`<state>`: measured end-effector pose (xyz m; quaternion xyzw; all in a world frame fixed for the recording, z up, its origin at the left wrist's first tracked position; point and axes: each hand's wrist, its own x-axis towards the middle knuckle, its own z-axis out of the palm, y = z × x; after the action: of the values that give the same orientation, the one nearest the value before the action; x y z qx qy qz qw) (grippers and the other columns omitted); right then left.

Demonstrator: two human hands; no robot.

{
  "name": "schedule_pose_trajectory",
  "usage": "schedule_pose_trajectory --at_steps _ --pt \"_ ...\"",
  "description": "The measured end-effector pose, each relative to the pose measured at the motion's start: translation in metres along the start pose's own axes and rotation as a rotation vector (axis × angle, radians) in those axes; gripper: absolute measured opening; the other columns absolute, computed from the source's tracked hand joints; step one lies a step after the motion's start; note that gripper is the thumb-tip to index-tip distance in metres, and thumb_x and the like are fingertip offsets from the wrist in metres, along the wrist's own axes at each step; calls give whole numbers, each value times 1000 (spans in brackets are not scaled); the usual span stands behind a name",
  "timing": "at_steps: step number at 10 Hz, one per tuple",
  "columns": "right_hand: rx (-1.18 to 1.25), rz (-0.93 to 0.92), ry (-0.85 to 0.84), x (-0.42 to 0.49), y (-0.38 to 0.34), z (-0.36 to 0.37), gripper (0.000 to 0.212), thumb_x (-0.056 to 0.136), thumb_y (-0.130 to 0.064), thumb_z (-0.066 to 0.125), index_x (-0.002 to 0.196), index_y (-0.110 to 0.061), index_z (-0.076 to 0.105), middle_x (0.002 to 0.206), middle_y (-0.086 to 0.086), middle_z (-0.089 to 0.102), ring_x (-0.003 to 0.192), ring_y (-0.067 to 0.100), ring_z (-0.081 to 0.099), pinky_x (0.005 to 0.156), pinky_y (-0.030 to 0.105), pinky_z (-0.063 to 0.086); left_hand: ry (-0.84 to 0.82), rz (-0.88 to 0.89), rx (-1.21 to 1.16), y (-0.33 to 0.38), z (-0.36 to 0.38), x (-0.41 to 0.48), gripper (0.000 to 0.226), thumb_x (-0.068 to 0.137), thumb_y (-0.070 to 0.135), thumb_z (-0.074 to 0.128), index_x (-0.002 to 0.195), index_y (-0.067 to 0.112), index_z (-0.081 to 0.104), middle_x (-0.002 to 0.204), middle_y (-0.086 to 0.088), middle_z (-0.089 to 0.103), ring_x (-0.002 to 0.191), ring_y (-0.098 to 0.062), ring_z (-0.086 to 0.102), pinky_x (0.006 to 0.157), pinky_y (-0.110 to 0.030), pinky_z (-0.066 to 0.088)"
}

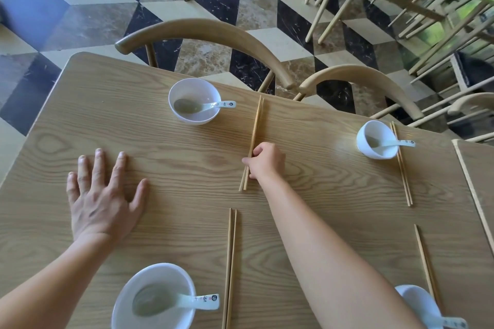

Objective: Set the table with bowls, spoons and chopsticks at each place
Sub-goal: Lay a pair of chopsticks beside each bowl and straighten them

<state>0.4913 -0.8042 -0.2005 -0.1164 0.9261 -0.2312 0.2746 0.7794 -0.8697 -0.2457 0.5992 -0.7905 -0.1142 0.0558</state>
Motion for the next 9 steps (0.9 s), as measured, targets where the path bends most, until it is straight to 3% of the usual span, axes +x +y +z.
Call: schedule_pose_trajectory --at_steps 1,3,4,5,6,7,9 --pt "46 -7 -6 5 4 -1 30 60 -26 89 61 -26 59 76 1 72 75 30 72 70 44 61 -3 -4 2 0 0 -1 82 84 72 29 153 28 34 166 -12 20 153 -33 7 123 -46 2" --pt "63 -73 93 6 13 4 37 61 -38 86 71 -29 52 83 0 72 77 31 71 69 46 60 -11 -1 11 -1 1 1 83 84 73 27 154 28 34 166 -11 20 153 -33 7 123 -47 3" --pt "63 -89 109 8 15 10 28 68 -31 81 80 -31 55 84 -1 72 78 33 71 71 46 60 -8 -2 11 0 1 0 83 85 73 27 154 28 34 166 -11 20 154 -32 7 123 -47 3" --pt "62 -113 150 1 7 7 12 70 -23 70 80 -25 63 82 2 74 79 31 70 75 43 58 -5 -2 8 0 0 0 83 84 73 28 153 28 34 166 -11 20 153 -32 7 123 -47 4" --pt "73 -137 212 -4 6 -1 8 77 -15 70 85 -14 70 83 5 76 85 27 68 79 37 54 2 -5 -7 1 0 0 82 84 72 30 153 28 35 165 -12 21 153 -33 6 123 -47 3" --pt "69 -149 227 -2 12 -2 10 81 -15 69 90 -12 72 86 6 75 87 26 68 79 34 53 4 -4 -5 1 0 0 82 84 72 31 153 28 35 165 -12 20 153 -33 6 123 -47 3" --pt "-114 -202 161 -8 7 4 38 84 -40 70 103 -8 66 107 11 68 108 30 58 90 36 45 4 -7 0 1 0 0 82 84 72 30 153 28 34 166 -12 20 153 -33 6 123 -46 2"
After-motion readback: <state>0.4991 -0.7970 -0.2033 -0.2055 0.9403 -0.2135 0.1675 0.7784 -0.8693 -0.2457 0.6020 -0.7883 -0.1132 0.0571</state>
